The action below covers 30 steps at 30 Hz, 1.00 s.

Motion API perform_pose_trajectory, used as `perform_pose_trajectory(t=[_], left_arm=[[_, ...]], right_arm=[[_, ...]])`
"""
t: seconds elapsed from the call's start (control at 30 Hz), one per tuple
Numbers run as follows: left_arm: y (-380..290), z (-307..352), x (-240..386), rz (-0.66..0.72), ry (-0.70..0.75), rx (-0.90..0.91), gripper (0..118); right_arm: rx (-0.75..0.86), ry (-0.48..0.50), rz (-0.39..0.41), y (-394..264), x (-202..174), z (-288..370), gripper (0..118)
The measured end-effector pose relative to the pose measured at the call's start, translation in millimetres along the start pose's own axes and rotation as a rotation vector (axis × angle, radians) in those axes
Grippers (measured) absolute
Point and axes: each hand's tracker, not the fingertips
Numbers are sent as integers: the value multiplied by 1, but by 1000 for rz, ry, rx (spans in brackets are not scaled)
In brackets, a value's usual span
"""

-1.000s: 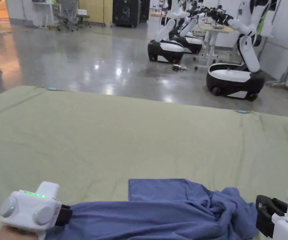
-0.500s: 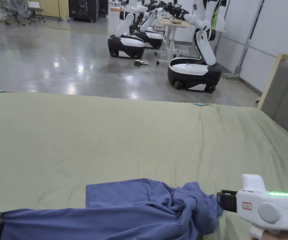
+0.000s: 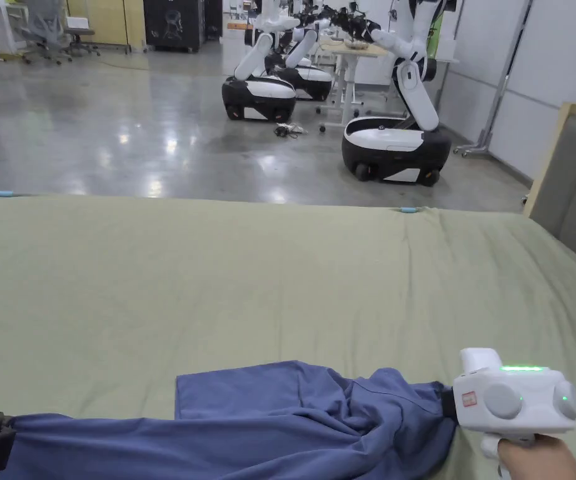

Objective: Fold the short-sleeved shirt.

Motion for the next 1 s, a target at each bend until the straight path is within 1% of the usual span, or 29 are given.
perform_pose_trajectory(t=[0.03, 0.1, 0.2, 0.33, 0.43, 0.53, 0.6, 0.7, 0.83, 0.9, 1.0], left_arm=[[5, 0, -5, 3, 0, 1, 4], [18, 7, -11, -15, 10, 18, 4], [49, 26, -25, -26, 32, 98, 4], [105, 59, -43, -5, 54, 215, 4], [148, 81, -58, 1, 89, 293, 4], [190, 100, -75, 8, 111, 352, 4], [216, 109, -84, 18, 128, 400, 4], [252, 122, -93, 52, 163, 484, 4], [295, 132, -107, 106, 163, 553, 4], [310, 134, -111, 119, 166, 581, 4], [326, 128, -112, 107, 194, 581, 4]], right_arm=[[27, 24, -41, 6, 7, 12, 10], [89, 36, -80, 19, 17, 39, 10], [179, 72, -74, 47, 29, 92, 10], [326, 70, -43, 92, 33, 165, 10], [415, 78, -44, 127, 32, 219, 10], [511, 47, -21, 164, 31, 265, 10], [573, 50, -28, 187, 30, 295, 10], [662, 49, -60, 218, 30, 329, 10], [751, 21, -74, 254, 28, 362, 10], [776, 13, -73, 265, 26, 373, 10], [769, 36, -95, 278, 26, 372, 10]])
